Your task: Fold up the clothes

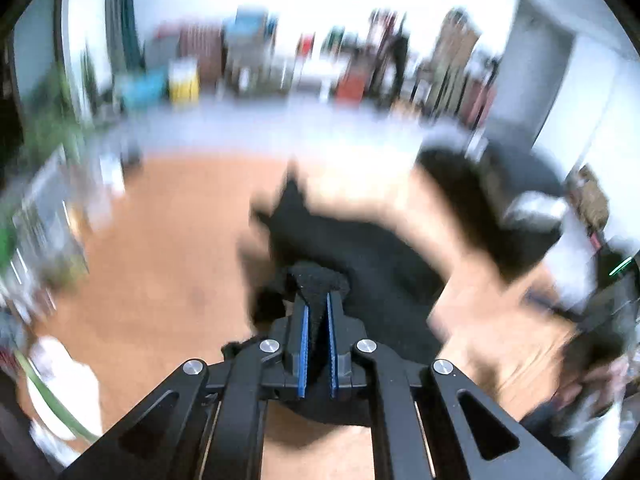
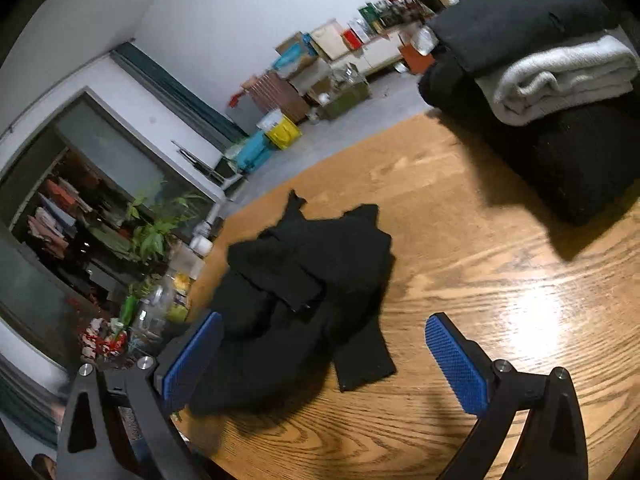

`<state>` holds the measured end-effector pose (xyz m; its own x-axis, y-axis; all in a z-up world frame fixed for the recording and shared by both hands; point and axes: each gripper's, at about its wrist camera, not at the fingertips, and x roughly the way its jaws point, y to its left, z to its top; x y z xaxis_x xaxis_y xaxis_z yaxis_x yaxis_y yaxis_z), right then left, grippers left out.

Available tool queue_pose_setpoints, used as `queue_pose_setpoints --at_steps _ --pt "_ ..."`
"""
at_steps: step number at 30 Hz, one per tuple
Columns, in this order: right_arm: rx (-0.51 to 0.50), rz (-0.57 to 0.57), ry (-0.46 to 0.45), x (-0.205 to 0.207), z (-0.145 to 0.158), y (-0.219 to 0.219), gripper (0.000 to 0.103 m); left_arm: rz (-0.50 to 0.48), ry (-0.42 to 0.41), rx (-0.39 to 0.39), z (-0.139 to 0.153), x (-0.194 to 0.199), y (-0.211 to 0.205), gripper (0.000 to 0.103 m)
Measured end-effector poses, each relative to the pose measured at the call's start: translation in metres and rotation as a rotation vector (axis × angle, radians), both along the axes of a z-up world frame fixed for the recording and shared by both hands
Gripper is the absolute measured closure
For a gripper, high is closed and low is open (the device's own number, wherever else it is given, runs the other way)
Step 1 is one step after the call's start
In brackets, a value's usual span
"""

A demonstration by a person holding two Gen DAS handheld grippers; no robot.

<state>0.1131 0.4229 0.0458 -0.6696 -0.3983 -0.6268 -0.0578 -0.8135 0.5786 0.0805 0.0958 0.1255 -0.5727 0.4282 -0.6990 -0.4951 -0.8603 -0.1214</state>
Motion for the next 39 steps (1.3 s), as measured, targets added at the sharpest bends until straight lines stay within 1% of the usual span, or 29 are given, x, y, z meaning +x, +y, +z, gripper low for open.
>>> queue_pose_setpoints --at_steps 1,3,5,8,9,10,11,12,13,14,17,19,21,24,25,27,28,29,30,32,34,36,37,39 --pt "0.02 0.005 -0.031 -0.003 -0.005 -0.001 0.0 -0.003 0.042 0.016 0.022 0.002 0.002 0.096" --pt "0.07 0.009 -0.117 -0.013 -0.018 -0.006 0.0 0.006 0.123 0.027 0.056 -0.007 -0.003 0.096" --pt "0.091 0.026 -0.177 -0.022 -0.031 -0.01 0.001 0.015 0.204 0.038 0.09 -0.015 -0.008 0.096" --pt "0.107 0.034 -0.214 -0.026 -0.043 -0.012 0.001 0.029 0.325 0.055 0.141 -0.028 -0.015 0.093" --pt "0.112 0.04 -0.209 -0.027 -0.042 -0.014 0.001 0.035 0.348 0.052 0.152 -0.031 -0.018 0.086" --pt "0.116 0.045 -0.205 -0.027 -0.042 -0.016 0.001 0.041 0.338 0.038 0.15 -0.031 -0.021 0.066" --pt "0.12 0.051 -0.201 -0.028 -0.042 -0.017 0.001 0.046 0.319 0.032 0.142 -0.035 -0.019 0.047" --pt "0.126 0.057 -0.197 -0.029 -0.041 -0.02 0.001 0.05 0.287 0.027 0.124 -0.039 -0.021 0.01" --pt "0.142 0.068 -0.198 -0.032 -0.04 -0.026 0.001 0.054 0.255 0.023 0.107 -0.043 -0.023 0.004" --pt "0.168 0.084 -0.202 -0.035 -0.041 -0.033 0.001 0.062 0.217 0.01 0.086 -0.05 -0.026 0.004" --pt "0.263 0.144 -0.217 -0.043 -0.047 -0.058 0.001 0.115 0.064 -0.073 0.007 -0.083 -0.038 0.004" --pt "0.322 0.178 -0.23 -0.049 -0.053 -0.074 0.001 0.153 -0.011 -0.106 -0.034 -0.102 -0.05 0.004" --pt "0.394 0.205 -0.235 -0.058 -0.059 -0.09 0.001 0.197 -0.069 -0.1 -0.073 -0.113 -0.069 0.004" --pt "0.512 0.226 -0.219 -0.073 -0.068 -0.109 0.003 0.223 -0.118 -0.046 -0.103 -0.118 -0.085 0.004" --pt "0.542 0.238 -0.218 -0.077 -0.072 -0.115 0.007 0.232 -0.135 -0.026 -0.114 -0.12 -0.09 0.004" --pt "0.596 0.272 -0.229 -0.085 -0.082 -0.126 0.023 0.244 -0.177 0.006 -0.131 -0.123 -0.096 0.004" --pt "0.617 0.293 -0.24 -0.089 -0.089 -0.13 0.052 0.242 -0.192 0.004 -0.134 -0.124 -0.096 0.004" --pt "0.618 0.316 -0.261 -0.092 -0.095 -0.132 0.089 0.241 -0.207 0.003 -0.137 -0.125 -0.097 0.004" --pt "0.593 0.322 -0.274 -0.093 -0.096 -0.129 0.097 0.239 -0.213 -0.001 -0.138 -0.126 -0.097 0.004" --pt "0.569 0.256 -0.209 -0.089 -0.077 -0.115 0.098 0.235 -0.198 -0.02 -0.136 -0.127 -0.096 0.004" --pt "0.582 0.083 -0.021 -0.074 -0.025 -0.088 0.098 0.232 -0.191 -0.031 -0.137 -0.128 -0.096 0.004" --pt "0.619 -0.142 0.158 -0.049 0.028 -0.056 0.098 0.229 -0.199 -0.026 -0.138 -0.127 -0.097 0.004" --pt "0.654 -0.232 0.21 -0.038 0.043 -0.045 0.098 0.229 -0.203 -0.026 -0.139 -0.126 -0.098 0.004" --pt "0.73 -0.415 0.265 -0.018 0.06 -0.026 0.098 0.236 -0.211 -0.036 -0.142 -0.125 -0.101 0.004"
